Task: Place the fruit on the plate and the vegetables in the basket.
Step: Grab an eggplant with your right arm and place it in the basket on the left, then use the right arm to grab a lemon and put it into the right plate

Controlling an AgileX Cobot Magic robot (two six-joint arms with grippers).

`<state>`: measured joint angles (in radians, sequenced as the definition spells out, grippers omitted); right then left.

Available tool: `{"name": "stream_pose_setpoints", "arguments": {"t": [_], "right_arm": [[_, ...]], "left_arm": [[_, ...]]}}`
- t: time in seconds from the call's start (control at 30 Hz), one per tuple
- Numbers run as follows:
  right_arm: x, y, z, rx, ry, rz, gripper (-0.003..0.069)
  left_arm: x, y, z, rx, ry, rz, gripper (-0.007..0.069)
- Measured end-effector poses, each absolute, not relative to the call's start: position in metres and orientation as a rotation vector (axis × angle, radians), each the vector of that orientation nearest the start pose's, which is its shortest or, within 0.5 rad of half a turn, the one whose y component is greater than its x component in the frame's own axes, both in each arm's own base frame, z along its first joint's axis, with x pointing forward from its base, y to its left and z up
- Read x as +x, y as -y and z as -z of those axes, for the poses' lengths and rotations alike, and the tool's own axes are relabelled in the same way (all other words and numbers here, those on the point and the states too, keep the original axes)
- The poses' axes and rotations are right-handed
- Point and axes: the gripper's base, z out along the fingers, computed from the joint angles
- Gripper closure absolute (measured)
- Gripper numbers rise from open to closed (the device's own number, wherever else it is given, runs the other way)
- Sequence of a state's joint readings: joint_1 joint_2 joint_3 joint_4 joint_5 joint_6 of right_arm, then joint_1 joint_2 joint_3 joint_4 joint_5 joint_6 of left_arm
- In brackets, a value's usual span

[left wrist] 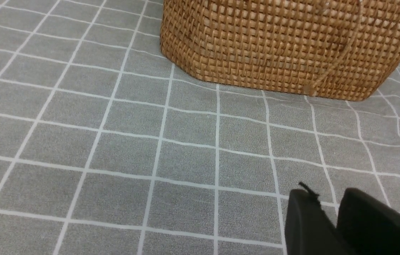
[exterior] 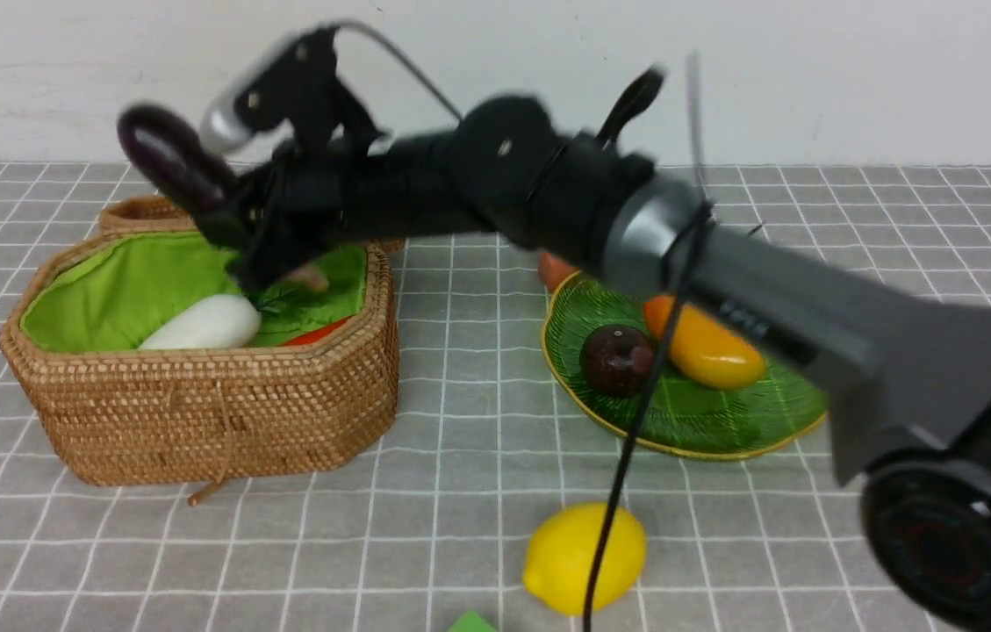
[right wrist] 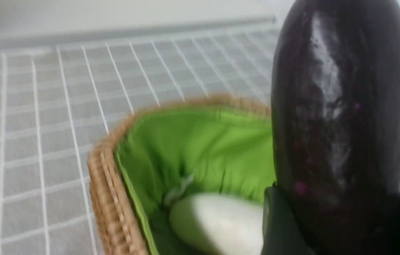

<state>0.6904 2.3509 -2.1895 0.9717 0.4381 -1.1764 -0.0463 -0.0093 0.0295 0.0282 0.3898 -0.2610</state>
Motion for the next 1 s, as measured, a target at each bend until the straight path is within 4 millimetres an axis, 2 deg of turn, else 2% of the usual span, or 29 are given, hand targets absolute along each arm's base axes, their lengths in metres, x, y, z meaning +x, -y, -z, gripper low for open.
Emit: {"name": "stream_pose_setpoints", "arguments": {"t": [0.07, 0.1, 0.13, 0.2, 0.27, 0.4, 0.43, 0.47, 0.5, 0.53, 0.63, 0.7, 0.73, 0.87, 1.0], "right_arm": [[0.410, -0.382, -0.268, -1.096, -1.602, -0.638, 0.0274], [0.408, -0.384, -0.267, -1.103, -1.603, -0.648, 0.0182], [0.407, -0.384, -0.267, -1.104, -1.604, -0.654, 0.0160], [0.402, -0.384, -0.273, -1.142, -1.598, -0.684, 0.0043], [0.393, -0.378, -0.285, -1.236, -1.584, -0.716, -0.0010], [0.379, -0.360, -0.316, -1.349, -1.587, -0.737, -0.0010], [0.375, -0.351, -0.330, -1.345, -1.595, -0.733, -0.0004], [0.373, -0.343, -0.337, -1.346, -1.611, -0.716, 0.0000], [0.370, -0.333, -0.350, -1.334, -1.618, -0.693, 0.0006], [0.363, -0.314, -0.366, -1.312, -1.648, -0.643, 0.0014], [0.342, -0.271, -0.384, -1.255, -1.754, -0.537, 0.0024], [0.325, -0.252, -0.379, -1.244, -1.832, -0.502, 0.0025], [0.314, -0.244, -0.367, -1.259, -1.892, -0.487, 0.0026], [0.279, -0.235, -0.327, -1.404, -1.995, -0.419, 0.0026], [0.257, -0.235, -0.283, -1.857, -1.830, -0.117, 0.0029]], "left_arm": [[0.052, 0.001, -0.169, -0.186, -1.888, 0.181, 0.0482], [0.052, 0.001, -0.169, -0.186, -1.888, 0.181, 0.0482], [0.052, 0.001, -0.169, -0.186, -1.888, 0.181, 0.0482], [0.052, 0.001, -0.169, -0.186, -1.888, 0.181, 0.0481], [0.052, 0.001, -0.169, -0.186, -1.888, 0.181, 0.0480], [0.052, 0.001, -0.169, -0.186, -1.888, 0.181, 0.0475], [0.052, 0.001, -0.169, -0.186, -1.888, 0.181, 0.0475], [0.052, 0.001, -0.169, -0.186, -1.888, 0.181, 0.0473], [0.052, 0.001, -0.169, -0.186, -1.888, 0.181, 0.0472], [0.052, 0.001, -0.169, -0.186, -1.888, 0.181, 0.0470], [0.052, 0.001, -0.169, -0.186, -1.888, 0.181, 0.0467], [0.052, 0.001, -0.169, -0.186, -1.888, 0.181, 0.0465], [0.052, 0.001, -0.169, -0.186, -1.888, 0.181, 0.0462], [0.052, 0.001, -0.169, -0.186, -1.888, 0.181, 0.0459], [0.052, 0.001, -0.169, -0.186, -1.888, 0.181, 0.0459]]}}
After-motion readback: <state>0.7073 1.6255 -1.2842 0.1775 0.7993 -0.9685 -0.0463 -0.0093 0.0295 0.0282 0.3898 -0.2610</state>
